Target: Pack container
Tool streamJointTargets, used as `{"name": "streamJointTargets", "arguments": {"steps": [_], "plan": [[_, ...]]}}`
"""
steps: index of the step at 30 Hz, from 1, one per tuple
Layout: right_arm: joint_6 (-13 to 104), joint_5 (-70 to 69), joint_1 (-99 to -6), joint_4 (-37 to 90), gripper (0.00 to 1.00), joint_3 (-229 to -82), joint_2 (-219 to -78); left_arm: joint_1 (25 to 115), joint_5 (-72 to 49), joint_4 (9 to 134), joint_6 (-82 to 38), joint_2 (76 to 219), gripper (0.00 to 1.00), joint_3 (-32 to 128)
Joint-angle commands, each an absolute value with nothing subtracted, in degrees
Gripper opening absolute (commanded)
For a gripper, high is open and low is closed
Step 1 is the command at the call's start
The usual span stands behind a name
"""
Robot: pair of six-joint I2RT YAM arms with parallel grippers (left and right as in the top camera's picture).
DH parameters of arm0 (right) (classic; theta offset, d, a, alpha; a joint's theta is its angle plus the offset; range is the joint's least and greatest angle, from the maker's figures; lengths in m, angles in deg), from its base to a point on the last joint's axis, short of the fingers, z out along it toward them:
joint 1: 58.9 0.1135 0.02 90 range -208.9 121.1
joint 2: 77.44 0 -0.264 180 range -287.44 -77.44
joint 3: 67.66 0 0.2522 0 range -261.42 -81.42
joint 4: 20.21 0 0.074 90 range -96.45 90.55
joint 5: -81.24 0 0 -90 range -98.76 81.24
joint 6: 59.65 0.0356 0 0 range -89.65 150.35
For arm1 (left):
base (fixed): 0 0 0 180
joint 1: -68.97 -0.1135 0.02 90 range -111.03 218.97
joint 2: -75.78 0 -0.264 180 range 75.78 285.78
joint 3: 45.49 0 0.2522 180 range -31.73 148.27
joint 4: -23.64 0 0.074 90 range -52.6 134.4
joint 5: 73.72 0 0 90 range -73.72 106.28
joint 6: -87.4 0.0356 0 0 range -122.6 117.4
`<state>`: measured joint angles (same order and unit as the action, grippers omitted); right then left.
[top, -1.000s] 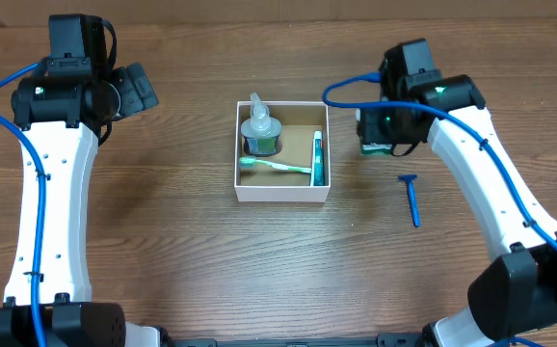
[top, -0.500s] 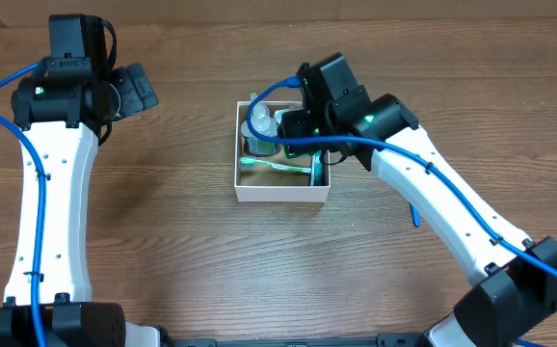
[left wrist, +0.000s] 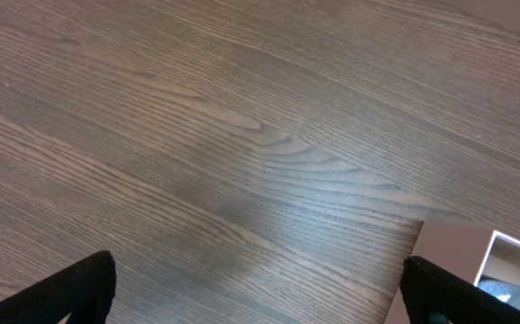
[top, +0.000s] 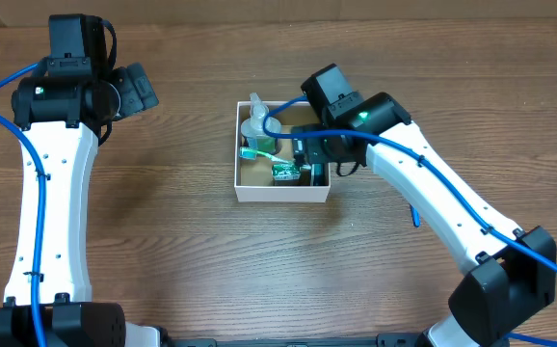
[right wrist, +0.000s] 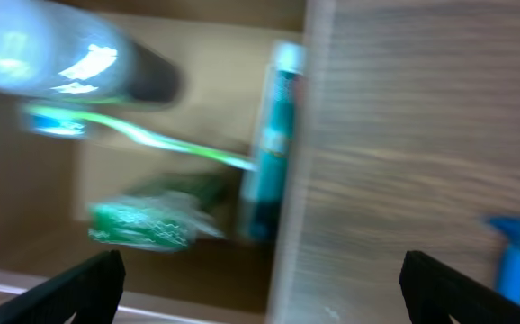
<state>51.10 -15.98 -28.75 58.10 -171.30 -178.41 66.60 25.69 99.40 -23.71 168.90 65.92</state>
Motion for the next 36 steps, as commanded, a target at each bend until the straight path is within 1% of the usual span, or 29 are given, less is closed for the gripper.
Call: {"name": "streamJointTargets", "arguments": {"steps": [1,5,9,13,21,25,27,30,32,34,35,36], "plan": [[53.4,-24.2,-32.8,62.1,1.0,-171.5,-173.4,66.4,25.7,99.3,-24.9,168.7,1.0,66.6],[59.2,-24.0,-40.2,66.9,1.0,-171.5,-173.0,66.4,25.7,99.3,-24.9,168.7,1.0,66.6],[59.1,-22.0,-46.3,70.5,1.0,-171.3,-173.0,66.4,25.7,99.3,-24.9,168.7,1.0,66.6],[59.1,-22.2,-48.6,69.8,1.0,-167.4,-173.0,66.4,25.7,99.3,-24.9,168.7,1.0,66.6],[59.1,-22.5,-50.5,53.6,1.0,-147.3,-173.0,66.4,25.7,99.3,-24.9,168.7,1.0,66.6],[59.1,-23.1,-52.7,41.6,1.0,-136.8,-173.0,66.4,25.7,99.3,-24.9,168.7,1.0,66.6],[58.6,-23.0,-53.8,38.6,1.0,-134.3,-173.0,66.4,25.7,99.3,-24.9,168.7,1.0,66.6],[58.4,-22.6,-54.1,38.0,1.0,-133.6,-173.0,66.4,25.7,99.3,-24.9,168.7,1.0,66.6],[52.7,-16.2,-54.1,33.8,1.0,-132.0,-173.0,66.4,25.7,99.3,-24.9,168.7,1.0,66.6],[49.2,-12.6,-54.1,31.5,1.0,-131.3,-173.0,66.4,25.7,99.3,-24.9,168.7,1.0,66.6],[48.0,-12.0,-54.1,31.3,0.96,-131.3,-173.0,66.4,25.7,99.3,-24.9,168.7,1.0,66.6],[47.6,-12.1,-54.2,31.2,0.88,-131.3,-173.0,66.4,25.7,99.3,-24.9,168.7,1.0,66.6]]}}
